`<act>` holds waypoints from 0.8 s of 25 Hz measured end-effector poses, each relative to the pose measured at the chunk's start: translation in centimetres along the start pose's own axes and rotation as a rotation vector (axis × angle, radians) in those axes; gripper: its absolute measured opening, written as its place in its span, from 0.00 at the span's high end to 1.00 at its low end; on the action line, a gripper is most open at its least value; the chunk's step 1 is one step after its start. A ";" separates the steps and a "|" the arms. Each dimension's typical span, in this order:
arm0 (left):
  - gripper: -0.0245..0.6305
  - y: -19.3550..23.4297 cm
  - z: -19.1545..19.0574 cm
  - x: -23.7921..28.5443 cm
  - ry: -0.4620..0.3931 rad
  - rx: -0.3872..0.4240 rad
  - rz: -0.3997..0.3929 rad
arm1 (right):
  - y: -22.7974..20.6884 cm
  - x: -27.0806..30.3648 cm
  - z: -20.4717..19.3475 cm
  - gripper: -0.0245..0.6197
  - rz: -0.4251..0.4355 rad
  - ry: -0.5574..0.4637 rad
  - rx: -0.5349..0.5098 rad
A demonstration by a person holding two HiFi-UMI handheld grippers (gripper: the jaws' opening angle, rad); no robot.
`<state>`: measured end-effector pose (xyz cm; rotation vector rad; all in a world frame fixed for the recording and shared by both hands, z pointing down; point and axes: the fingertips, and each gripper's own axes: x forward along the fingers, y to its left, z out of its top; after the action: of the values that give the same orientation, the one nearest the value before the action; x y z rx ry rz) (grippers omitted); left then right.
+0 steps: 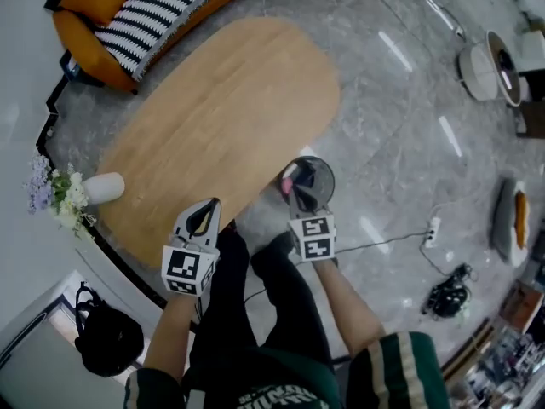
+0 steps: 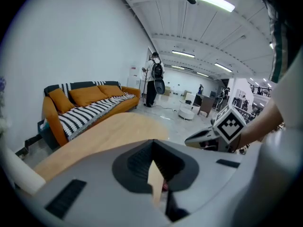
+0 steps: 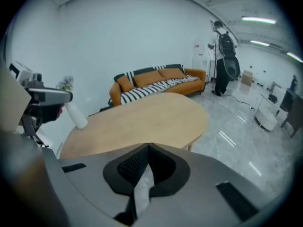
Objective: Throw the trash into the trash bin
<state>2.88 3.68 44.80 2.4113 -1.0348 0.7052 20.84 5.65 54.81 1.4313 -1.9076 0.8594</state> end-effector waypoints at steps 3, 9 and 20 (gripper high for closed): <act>0.96 0.2 4.1 -2.7 -0.029 0.004 0.012 | 2.3 -3.6 6.4 0.96 0.024 -0.093 0.022; 0.96 1.2 12.7 -7.8 -0.129 0.015 0.060 | 7.7 -13.0 20.0 0.96 0.083 -0.326 -0.081; 0.96 2.1 25.3 -16.2 -0.315 0.060 0.089 | 13.2 -24.5 31.8 0.96 0.099 -0.553 -0.162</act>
<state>-1.14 -2.99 15.71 2.5979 -1.2647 0.3949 11.47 -2.36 14.36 1.5957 -2.4028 0.3514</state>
